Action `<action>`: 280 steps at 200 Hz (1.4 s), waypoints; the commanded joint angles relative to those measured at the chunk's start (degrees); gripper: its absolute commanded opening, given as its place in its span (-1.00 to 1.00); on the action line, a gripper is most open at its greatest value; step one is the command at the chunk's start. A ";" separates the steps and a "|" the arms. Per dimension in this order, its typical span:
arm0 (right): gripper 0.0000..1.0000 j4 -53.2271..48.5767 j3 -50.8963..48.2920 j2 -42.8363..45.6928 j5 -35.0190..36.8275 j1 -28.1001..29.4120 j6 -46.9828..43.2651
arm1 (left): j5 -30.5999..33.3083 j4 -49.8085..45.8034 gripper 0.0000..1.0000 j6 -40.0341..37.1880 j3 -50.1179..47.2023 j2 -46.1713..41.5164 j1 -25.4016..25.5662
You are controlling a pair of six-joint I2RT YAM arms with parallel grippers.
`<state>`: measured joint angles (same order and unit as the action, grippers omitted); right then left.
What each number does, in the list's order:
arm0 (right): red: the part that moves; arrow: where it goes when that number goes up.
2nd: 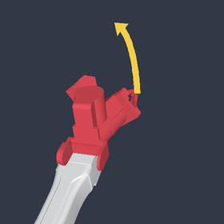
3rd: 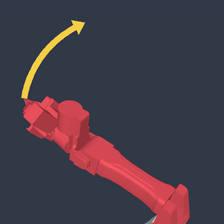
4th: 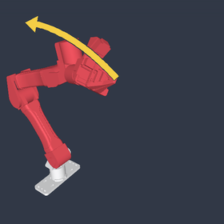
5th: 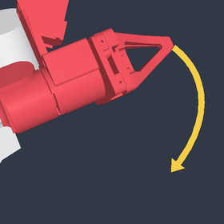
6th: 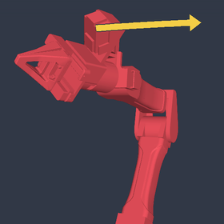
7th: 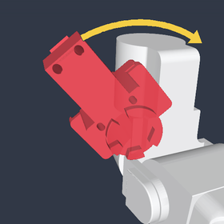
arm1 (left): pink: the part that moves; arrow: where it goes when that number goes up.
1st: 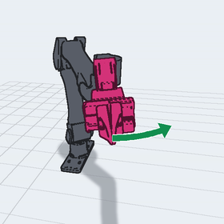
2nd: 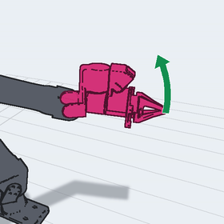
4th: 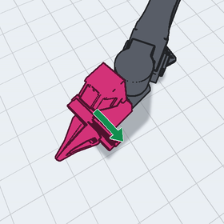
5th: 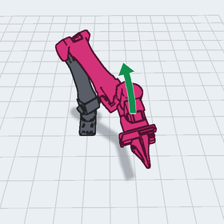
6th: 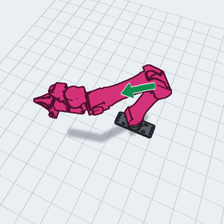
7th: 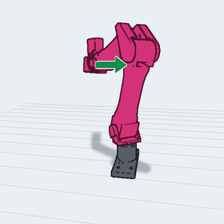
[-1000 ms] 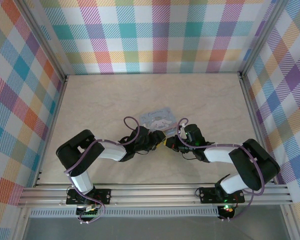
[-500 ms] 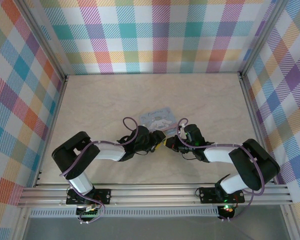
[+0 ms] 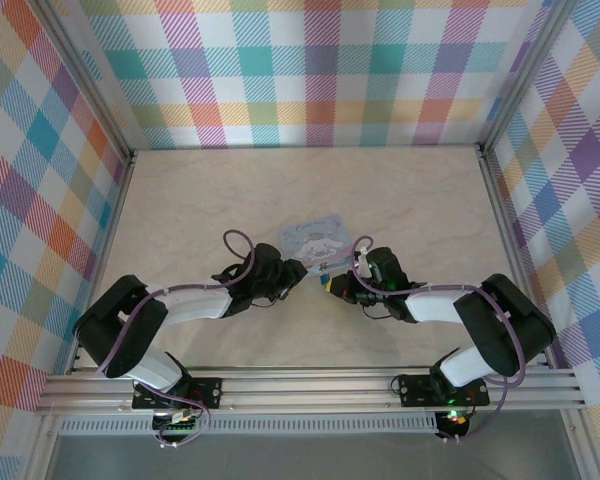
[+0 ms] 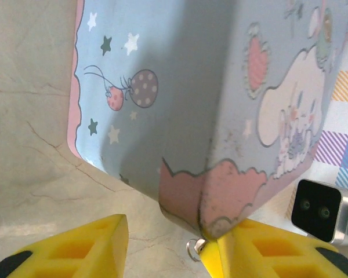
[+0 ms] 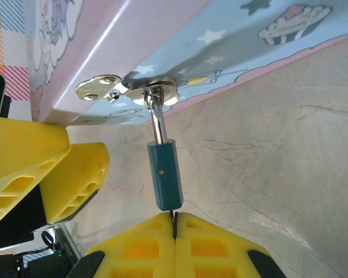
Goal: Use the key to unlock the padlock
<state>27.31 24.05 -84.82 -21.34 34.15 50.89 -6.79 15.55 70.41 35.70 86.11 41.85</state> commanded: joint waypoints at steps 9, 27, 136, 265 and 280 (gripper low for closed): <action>-1.00 -0.74 1.25 -0.62 -0.46 0.11 -1.30 | 0.63 -3.75 -0.14 -3.65 1.11 -1.03 -1.49; -1.00 -0.78 1.47 -0.68 -0.36 0.13 -1.24 | 0.39 -4.10 -0.14 -4.37 1.71 -0.68 -2.31; -1.00 4.18 3.49 -5.45 -1.84 0.12 0.30 | -2.47 -5.91 -0.07 -11.56 4.51 -0.52 -4.98; -1.00 3.70 3.61 -4.31 -1.24 0.13 0.61 | -7.98 10.31 -0.11 -3.16 1.91 6.54 2.19; -1.00 3.72 3.53 -4.31 -1.28 0.15 0.64 | -7.54 11.06 -0.11 -2.57 1.71 7.32 2.23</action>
<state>30.59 26.74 -89.54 -22.00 34.15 50.78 -14.13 22.59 65.89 37.28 92.05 43.46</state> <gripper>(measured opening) 0.065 0.446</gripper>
